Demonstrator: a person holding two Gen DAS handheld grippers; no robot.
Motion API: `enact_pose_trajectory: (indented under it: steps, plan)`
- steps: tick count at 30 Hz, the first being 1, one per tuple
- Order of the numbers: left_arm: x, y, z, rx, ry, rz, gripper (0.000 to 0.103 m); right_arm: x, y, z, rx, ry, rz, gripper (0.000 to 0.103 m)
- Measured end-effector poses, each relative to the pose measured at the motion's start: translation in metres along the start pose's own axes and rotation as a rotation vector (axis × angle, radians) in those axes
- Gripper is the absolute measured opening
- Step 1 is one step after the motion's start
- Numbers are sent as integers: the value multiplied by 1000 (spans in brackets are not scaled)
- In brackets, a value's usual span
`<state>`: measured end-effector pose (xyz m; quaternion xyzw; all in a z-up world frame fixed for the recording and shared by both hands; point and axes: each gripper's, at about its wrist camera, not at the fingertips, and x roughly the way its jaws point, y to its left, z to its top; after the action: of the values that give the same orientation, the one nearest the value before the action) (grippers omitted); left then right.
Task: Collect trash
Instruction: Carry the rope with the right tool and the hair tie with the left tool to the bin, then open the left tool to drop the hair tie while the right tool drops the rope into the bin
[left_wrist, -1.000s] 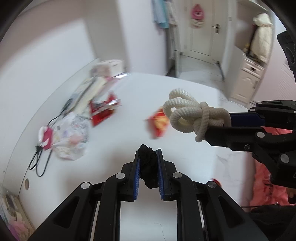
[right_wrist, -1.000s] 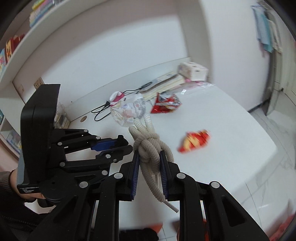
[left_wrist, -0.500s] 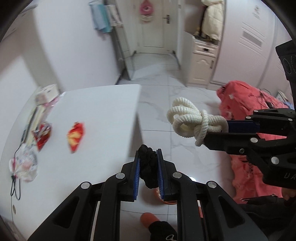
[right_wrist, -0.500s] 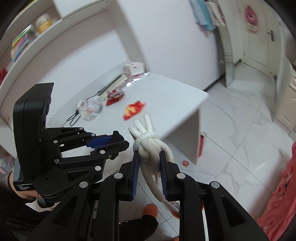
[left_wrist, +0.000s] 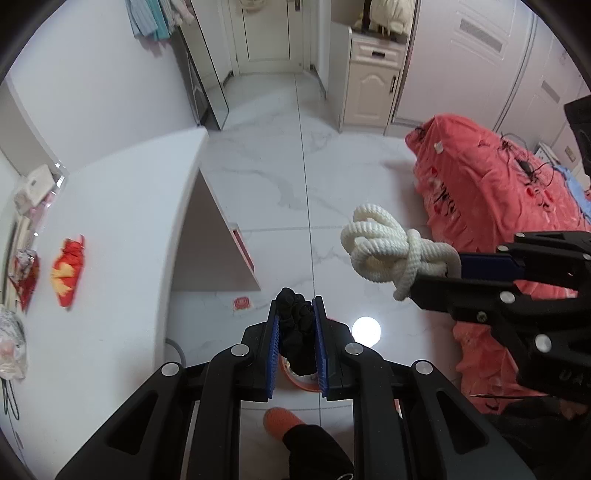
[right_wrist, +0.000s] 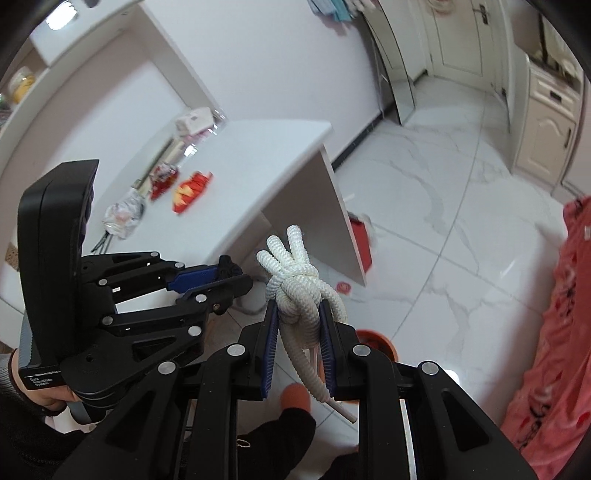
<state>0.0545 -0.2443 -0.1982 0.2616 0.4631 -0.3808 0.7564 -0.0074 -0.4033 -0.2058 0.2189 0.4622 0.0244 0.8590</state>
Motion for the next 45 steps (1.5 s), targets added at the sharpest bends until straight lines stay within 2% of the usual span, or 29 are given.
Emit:
enact_pose_trajectory:
  steps: [11,19,37,43,45]
  plan:
    - [84,-2,-11,-29,112,-49,19,82,-36,-34,92,112,-64,22]
    - [138,2,-22,-65,190,-54,19,140,-64,-56,147,189,-87,22]
    - [219,7,-45,-91,309,-57,20,232,-105,-90,251,297,-102,22]
    - [236,-2,-54,-70,346,-75,25,248,-120,-103,290,324,-117,22]
    - [239,-5,-57,-61,353,-78,35,252,-122,-108,297,330,-123,22]
